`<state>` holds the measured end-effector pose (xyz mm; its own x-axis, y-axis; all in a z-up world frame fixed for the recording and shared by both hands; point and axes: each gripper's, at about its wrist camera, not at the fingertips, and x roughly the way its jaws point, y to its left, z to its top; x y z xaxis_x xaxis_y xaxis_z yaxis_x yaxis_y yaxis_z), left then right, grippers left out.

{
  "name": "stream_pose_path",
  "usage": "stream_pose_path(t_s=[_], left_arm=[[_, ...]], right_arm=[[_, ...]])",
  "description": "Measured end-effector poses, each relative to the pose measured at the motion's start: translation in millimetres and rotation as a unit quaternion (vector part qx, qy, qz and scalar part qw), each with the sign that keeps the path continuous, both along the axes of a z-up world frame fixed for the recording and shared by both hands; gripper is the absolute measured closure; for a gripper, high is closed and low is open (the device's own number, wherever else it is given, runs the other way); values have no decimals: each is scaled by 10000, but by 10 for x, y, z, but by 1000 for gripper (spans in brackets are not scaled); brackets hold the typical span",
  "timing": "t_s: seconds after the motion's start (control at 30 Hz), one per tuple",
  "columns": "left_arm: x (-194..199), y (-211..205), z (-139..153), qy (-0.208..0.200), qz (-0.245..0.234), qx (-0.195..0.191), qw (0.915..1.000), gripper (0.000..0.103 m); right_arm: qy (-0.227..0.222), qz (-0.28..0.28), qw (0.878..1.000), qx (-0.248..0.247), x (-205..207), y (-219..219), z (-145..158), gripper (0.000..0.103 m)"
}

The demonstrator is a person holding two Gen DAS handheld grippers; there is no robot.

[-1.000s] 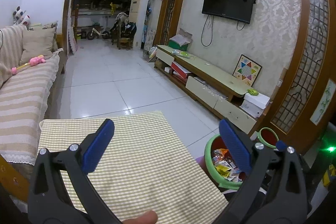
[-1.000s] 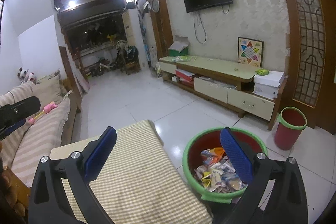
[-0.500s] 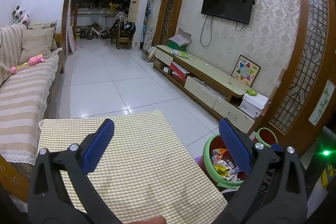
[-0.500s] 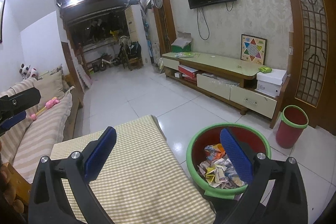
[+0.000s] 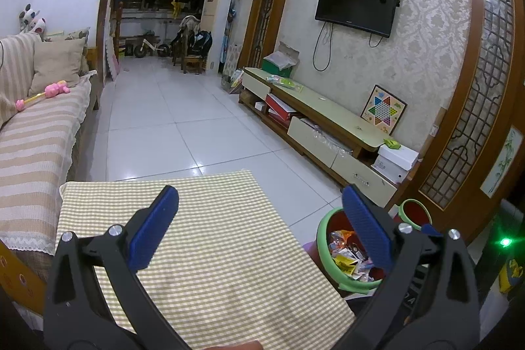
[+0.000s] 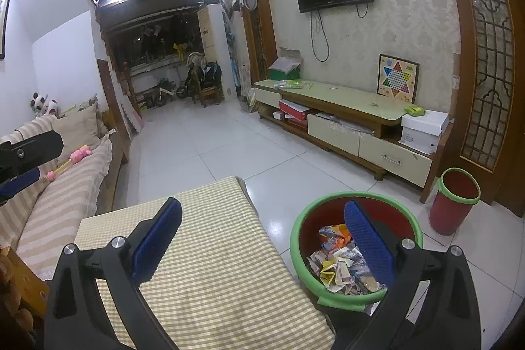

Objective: Collect trash

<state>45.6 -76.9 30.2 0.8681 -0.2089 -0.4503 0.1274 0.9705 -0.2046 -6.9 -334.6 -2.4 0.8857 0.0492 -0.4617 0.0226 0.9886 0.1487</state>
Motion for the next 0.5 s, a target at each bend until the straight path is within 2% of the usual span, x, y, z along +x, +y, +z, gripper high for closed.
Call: stream_pose_path(t_s=[0.17,0.27,0.4,0.5], left_arm=[[-6,42,-26,3,-33,-124,9999,5],[6,120,-98,119,65,-208,9997,5],[43,308,-371,564,309,-129,9978,5],[-33,482,-595,731,740,192,9944,5]], right_arm=[[101,92,9999,-38,49,51,-55,7],[387,379,9985,-80,187,167,-219,7],[889,843,9905,-627,522,455,-765,7],[1293,1173,9784,-1108,797,680,-1287,7]])
